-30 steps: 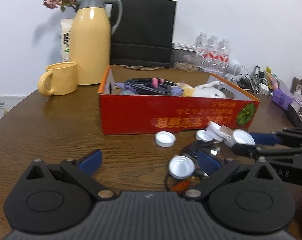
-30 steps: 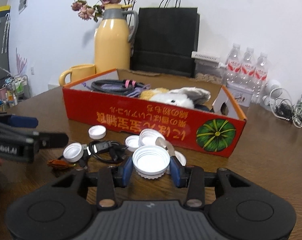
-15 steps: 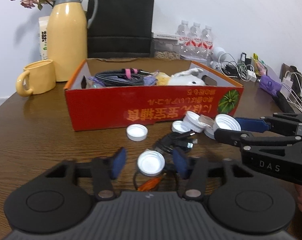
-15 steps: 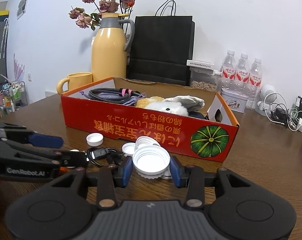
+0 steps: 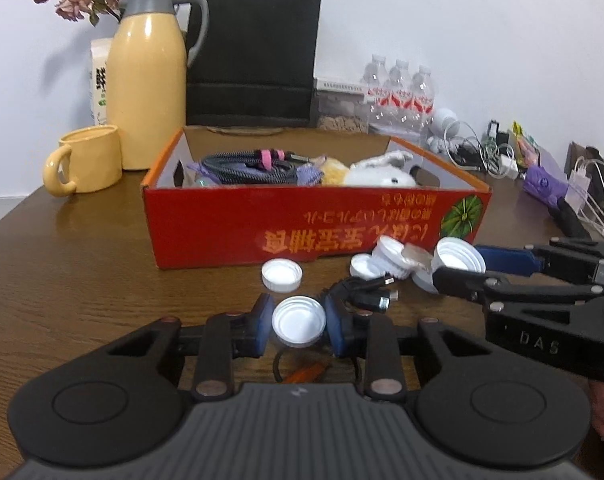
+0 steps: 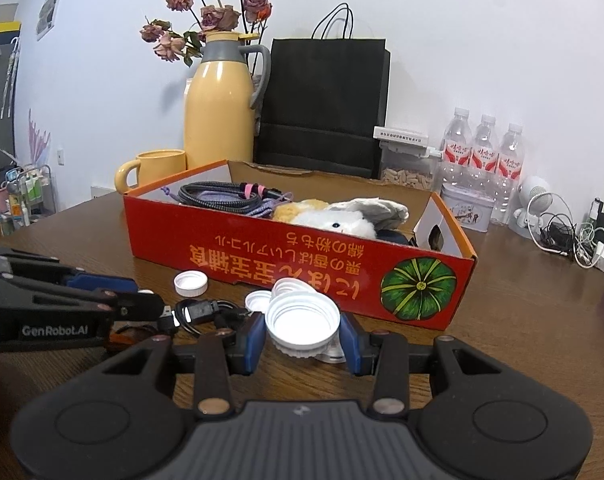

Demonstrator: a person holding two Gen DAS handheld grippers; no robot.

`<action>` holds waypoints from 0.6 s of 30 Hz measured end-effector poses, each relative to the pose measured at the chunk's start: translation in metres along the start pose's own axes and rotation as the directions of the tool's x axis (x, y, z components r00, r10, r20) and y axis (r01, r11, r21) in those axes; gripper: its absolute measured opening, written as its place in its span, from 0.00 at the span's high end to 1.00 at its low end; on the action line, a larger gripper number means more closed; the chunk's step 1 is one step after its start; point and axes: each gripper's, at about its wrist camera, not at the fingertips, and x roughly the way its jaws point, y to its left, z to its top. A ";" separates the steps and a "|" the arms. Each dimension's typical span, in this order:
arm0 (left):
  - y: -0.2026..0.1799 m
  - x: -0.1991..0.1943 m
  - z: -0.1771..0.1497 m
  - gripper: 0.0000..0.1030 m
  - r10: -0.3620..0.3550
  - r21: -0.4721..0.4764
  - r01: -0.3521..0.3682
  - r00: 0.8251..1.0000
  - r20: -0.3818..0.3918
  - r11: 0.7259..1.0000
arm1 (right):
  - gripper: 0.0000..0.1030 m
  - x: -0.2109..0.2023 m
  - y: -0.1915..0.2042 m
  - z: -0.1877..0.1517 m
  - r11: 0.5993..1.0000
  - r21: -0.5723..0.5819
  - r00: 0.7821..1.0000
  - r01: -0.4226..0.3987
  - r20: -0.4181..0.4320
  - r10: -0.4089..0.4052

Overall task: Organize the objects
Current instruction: 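Lower both white caps into the cardboard box and open both tools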

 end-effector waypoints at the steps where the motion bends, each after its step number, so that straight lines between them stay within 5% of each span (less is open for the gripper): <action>1: 0.001 -0.002 0.002 0.72 0.003 -0.005 -0.003 1.000 0.012 1.000 | 0.62 -0.001 0.000 0.000 1.000 -0.003 1.000 0.001 0.005 -0.001; 11: 0.004 -0.009 0.064 0.72 0.018 -0.027 -0.014 0.983 0.184 1.000 | 0.62 0.000 -0.009 0.045 0.999 0.024 0.993 -0.040 0.116 0.037; 18: 0.005 0.017 0.105 0.72 0.042 -0.025 -0.037 0.972 0.232 0.999 | 0.62 0.032 -0.019 0.091 1.000 0.013 0.987 -0.007 0.163 0.005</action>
